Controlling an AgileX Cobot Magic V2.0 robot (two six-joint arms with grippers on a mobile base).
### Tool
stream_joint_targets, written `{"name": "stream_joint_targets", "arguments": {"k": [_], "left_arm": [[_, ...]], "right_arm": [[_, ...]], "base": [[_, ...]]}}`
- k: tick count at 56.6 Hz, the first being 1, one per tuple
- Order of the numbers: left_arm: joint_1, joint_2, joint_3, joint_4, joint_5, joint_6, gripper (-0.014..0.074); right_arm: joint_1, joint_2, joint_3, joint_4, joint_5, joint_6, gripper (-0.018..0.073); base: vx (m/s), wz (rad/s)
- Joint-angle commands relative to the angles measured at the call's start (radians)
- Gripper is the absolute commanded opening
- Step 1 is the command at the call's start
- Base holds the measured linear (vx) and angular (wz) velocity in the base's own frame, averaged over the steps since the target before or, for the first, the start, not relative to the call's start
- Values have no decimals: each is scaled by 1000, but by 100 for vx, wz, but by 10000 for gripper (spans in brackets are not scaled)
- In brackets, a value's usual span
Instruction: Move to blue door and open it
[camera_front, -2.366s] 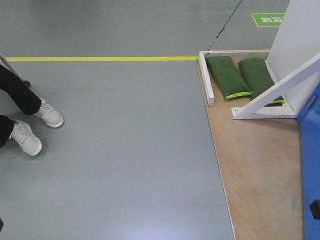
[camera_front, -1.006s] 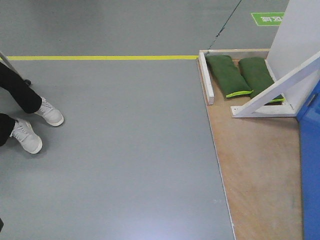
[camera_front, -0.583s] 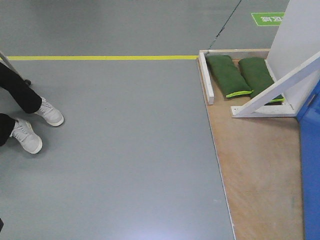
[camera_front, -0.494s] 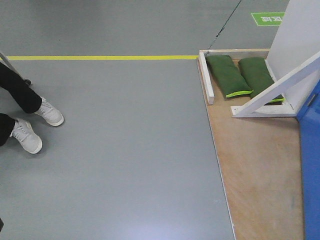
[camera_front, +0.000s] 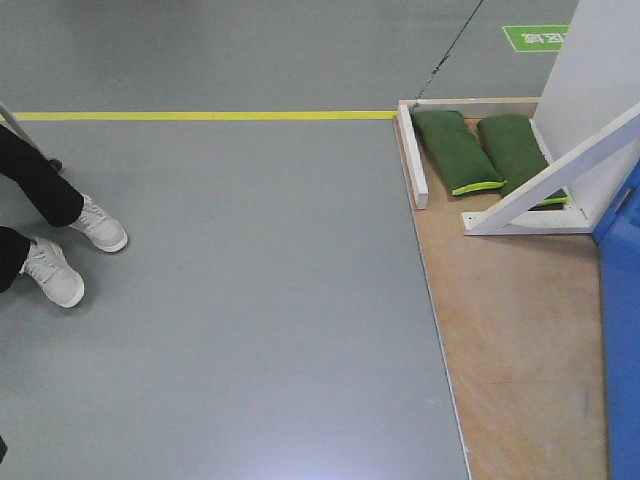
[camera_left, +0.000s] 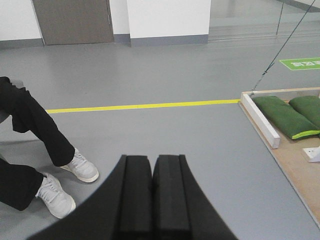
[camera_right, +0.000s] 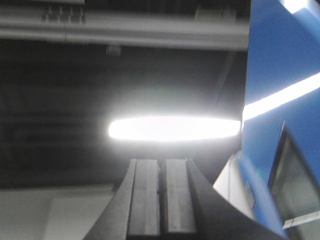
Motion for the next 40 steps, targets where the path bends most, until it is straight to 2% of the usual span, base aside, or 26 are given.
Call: {"name": "stream_joint_targets", "arguments": {"k": [1, 7, 13, 22, 29, 35, 40], "left_arm": [[-6, -11, -26, -3, -85, -7, 73], [-6, -11, -26, -3, -85, -7, 73], [-6, -11, -26, -3, -85, -7, 73], [-6, -11, -26, -3, -85, -7, 73], [-6, -11, -26, -3, -85, -7, 73], [-6, -11, -26, -3, -85, -7, 73], [-6, -11, -26, -3, -85, -7, 73]], "right_arm": [[-70, 87, -87, 0, -70, -6, 12], [-137, 167, -193, 74, -15, -6, 12], [-218, 240, -300, 211, 95, -6, 12], [-344, 275, -341, 343, 293, -6, 12], [-428, 276, -341, 355, 516, -3, 12], [-456, 275, -341, 354, 718, -4, 12], [-456, 275, -341, 286, 789, -4, 12]], "base": [[0, 0], [0, 0], [0, 0], [0, 0], [0, 0], [0, 0], [0, 0]]}}
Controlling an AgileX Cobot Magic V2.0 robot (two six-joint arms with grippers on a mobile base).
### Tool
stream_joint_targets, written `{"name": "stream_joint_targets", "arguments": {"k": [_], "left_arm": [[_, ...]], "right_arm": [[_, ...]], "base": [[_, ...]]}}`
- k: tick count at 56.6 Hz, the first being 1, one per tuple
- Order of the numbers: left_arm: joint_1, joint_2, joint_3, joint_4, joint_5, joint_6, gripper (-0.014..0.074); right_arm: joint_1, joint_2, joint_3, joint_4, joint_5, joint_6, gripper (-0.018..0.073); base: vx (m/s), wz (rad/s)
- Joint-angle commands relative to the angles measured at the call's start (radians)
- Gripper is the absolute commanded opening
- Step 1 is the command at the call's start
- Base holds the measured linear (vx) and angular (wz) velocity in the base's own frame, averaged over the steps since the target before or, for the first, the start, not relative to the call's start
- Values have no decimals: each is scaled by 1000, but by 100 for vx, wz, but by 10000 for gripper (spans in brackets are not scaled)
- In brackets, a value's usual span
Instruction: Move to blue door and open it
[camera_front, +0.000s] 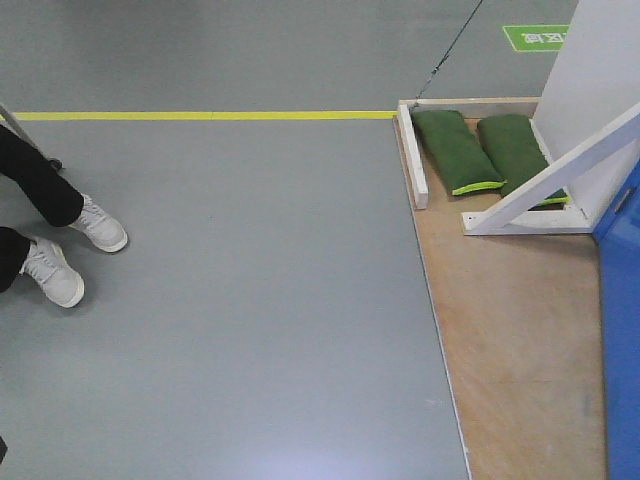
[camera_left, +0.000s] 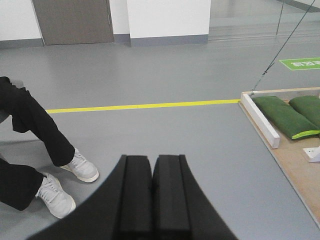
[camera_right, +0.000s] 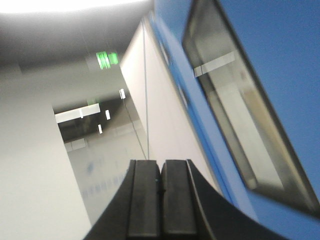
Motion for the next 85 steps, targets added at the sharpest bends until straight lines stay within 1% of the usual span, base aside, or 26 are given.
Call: {"name": "stream_joint_targets", "arguments": {"k": [1, 7, 11, 15, 23, 26, 32, 49, 62, 76, 85], "left_arm": [[-6, -11, -26, -3, -85, -7, 73], [-6, -11, -26, -3, -85, -7, 73], [-6, -11, -26, -3, -85, -7, 73], [-6, -11, -26, -3, -85, -7, 73], [-6, -11, -26, -3, -85, -7, 73], [-6, -11, -26, -3, -85, -7, 73], [-6, -11, -26, -3, -85, -7, 73], [-6, -11, -26, -3, -85, -7, 73], [-6, -11, -26, -3, -85, -7, 73], [-6, -11, -26, -3, -85, -7, 73], [-6, -11, -26, -3, -85, -7, 73]], "right_arm": [[-11, 10, -22, -85, 26, -5, 12], [-18, 10, -22, -293, -27, -4, 12], [-55, 15, -20, -417, -66, 36, 12], [-115, 20, -20, -483, -90, 112, 12], [-257, 38, -20, -558, -115, 257, 12], [-309, 49, -20, -559, -124, 288, 12], [-397, 77, -20, -555, -124, 291, 12], [-599, 159, -20, -555, -126, 291, 12], [-762, 250, -20, -548, -187, 296, 12], [-869, 374, -20, -546, -262, 296, 12], [-892, 466, -20, -506, -350, 310, 12]], "base": [[0, 0], [0, 0], [0, 0], [0, 0], [0, 0], [0, 0], [0, 0], [0, 0], [0, 0], [0, 0], [0, 0]]}}
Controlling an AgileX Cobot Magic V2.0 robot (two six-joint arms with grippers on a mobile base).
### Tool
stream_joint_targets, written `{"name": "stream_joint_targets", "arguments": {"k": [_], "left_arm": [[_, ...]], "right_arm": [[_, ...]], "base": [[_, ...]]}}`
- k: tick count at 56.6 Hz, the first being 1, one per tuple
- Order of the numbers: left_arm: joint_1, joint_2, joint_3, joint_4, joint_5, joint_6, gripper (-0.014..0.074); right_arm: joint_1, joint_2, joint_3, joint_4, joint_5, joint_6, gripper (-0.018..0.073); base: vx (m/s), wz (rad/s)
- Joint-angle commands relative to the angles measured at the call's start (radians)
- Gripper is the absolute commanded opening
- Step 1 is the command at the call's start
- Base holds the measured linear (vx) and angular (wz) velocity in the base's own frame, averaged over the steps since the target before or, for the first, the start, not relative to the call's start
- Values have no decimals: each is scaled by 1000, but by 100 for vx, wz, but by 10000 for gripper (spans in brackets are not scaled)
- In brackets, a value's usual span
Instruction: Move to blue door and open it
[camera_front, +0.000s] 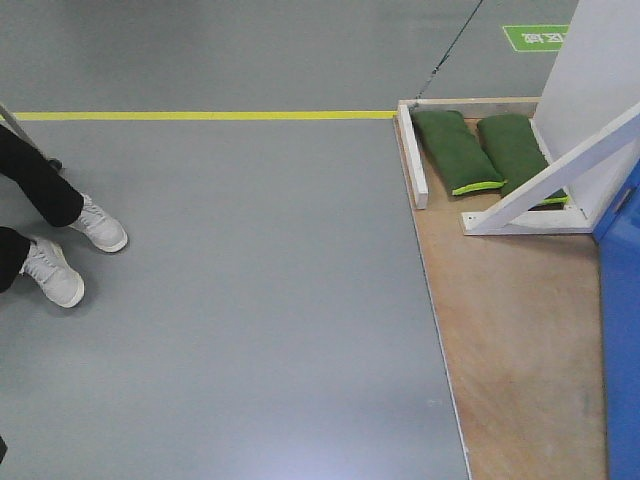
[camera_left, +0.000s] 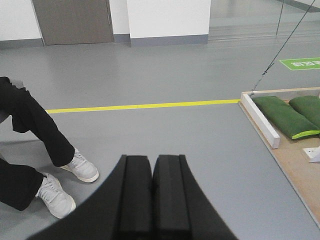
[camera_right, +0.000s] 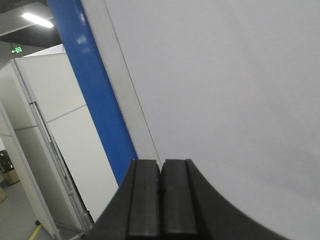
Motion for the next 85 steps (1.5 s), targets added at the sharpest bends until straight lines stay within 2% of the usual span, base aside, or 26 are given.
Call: {"name": "stream_joint_targets", "arguments": {"k": [1, 13, 20, 32, 49, 55, 71, 80, 85], "left_arm": [[-6, -11, -26, -3, -85, -7, 73], [-6, -11, -26, -3, -85, -7, 73], [-6, -11, -26, -3, -85, -7, 73], [-6, -11, -26, -3, -85, -7, 73], [-6, -11, -26, -3, -85, -7, 73], [-6, -11, -26, -3, -85, -7, 73], [-6, -11, -26, -3, -85, -7, 73], [-6, -11, -26, -3, -85, -7, 73], [-6, -11, -26, -3, -85, -7, 73]], "right_arm": [[-14, 28, -22, 31, -152, 7, 12], [-15, 146, -22, 109, -334, 6, 12], [-13, 199, -22, 109, -379, 2, 12], [51, 264, -22, 109, -382, 2, 12], [166, 291, -22, 217, -385, 7, 12], [201, 291, -22, 219, -385, 7, 12], [257, 279, -22, 221, -380, 7, 12], [283, 238, -22, 294, -375, 10, 12], [297, 214, -22, 293, -371, 10, 12]], "base": [[0, 0], [0, 0], [0, 0], [0, 0], [0, 0], [0, 0], [0, 0], [0, 0], [0, 0]]}}
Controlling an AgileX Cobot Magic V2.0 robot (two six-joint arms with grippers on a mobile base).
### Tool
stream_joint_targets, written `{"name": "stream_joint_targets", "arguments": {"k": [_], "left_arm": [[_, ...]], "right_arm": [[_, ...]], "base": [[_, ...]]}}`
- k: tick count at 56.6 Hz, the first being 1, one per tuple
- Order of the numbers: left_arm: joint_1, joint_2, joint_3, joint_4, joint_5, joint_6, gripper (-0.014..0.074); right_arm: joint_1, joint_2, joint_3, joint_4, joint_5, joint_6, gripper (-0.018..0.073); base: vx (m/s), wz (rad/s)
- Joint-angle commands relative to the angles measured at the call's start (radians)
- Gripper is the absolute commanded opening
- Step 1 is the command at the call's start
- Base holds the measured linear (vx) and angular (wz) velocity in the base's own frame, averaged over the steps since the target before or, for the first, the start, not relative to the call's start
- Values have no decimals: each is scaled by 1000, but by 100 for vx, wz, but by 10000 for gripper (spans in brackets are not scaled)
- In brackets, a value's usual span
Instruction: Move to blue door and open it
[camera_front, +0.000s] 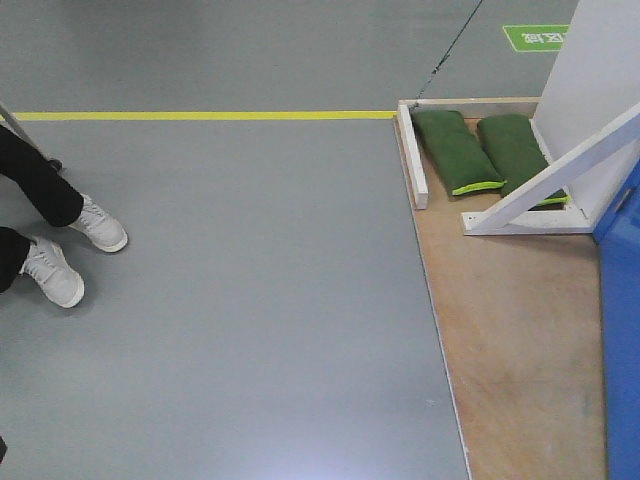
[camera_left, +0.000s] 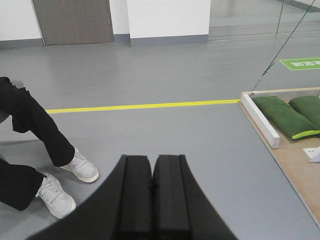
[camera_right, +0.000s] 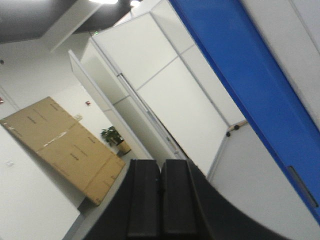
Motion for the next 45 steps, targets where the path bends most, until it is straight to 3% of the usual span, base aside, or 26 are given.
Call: {"name": "stream_joint_targets", "arguments": {"k": [1, 19, 28, 45], "left_arm": [[-6, -11, -26, -3, -85, -7, 73], [-6, -11, -26, -3, -85, -7, 73], [-6, -11, -26, -3, -85, -7, 73], [-6, -11, -26, -3, -85, -7, 73]], "right_arm": [[23, -83, -33, 3, -86, -4, 12], [95, -214, -33, -1, 93, -11, 12], [162, -271, -33, -6, 100, -23, 12], [327, -338, -33, -6, 103, -144, 12]], "base": [[0, 0], [0, 0], [0, 0], [0, 0]]}}
